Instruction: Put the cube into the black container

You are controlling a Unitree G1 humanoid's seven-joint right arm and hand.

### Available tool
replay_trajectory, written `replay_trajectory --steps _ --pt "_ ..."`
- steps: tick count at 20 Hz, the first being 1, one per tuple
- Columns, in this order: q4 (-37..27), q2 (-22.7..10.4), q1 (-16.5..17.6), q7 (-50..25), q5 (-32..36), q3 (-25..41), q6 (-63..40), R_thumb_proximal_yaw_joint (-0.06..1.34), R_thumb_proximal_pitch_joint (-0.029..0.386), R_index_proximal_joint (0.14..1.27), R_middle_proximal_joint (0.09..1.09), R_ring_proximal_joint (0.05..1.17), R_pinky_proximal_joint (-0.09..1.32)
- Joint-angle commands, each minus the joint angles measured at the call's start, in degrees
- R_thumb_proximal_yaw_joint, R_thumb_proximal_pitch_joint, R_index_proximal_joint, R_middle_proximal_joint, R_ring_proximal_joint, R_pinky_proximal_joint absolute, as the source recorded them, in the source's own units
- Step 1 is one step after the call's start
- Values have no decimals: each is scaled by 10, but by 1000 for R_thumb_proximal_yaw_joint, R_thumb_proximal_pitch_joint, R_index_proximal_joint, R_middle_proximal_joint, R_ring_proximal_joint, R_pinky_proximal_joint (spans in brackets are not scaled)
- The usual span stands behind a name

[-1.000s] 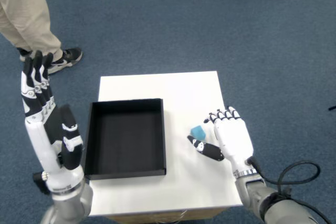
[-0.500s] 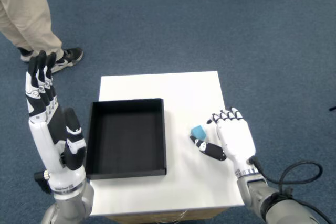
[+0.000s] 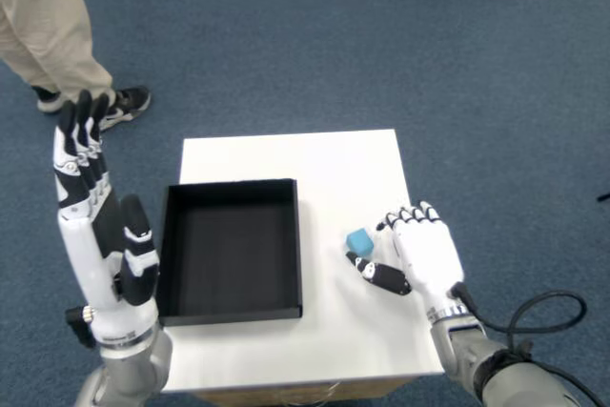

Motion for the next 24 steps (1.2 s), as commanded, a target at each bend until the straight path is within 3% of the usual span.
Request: replay_trajectory --steps 1,24 --pt "9 -8 -25 0 17 -9 11 364 -23 667 428 347 203" --pt "10 7 -25 47 7 6 44 379 -24 679 448 371 247"
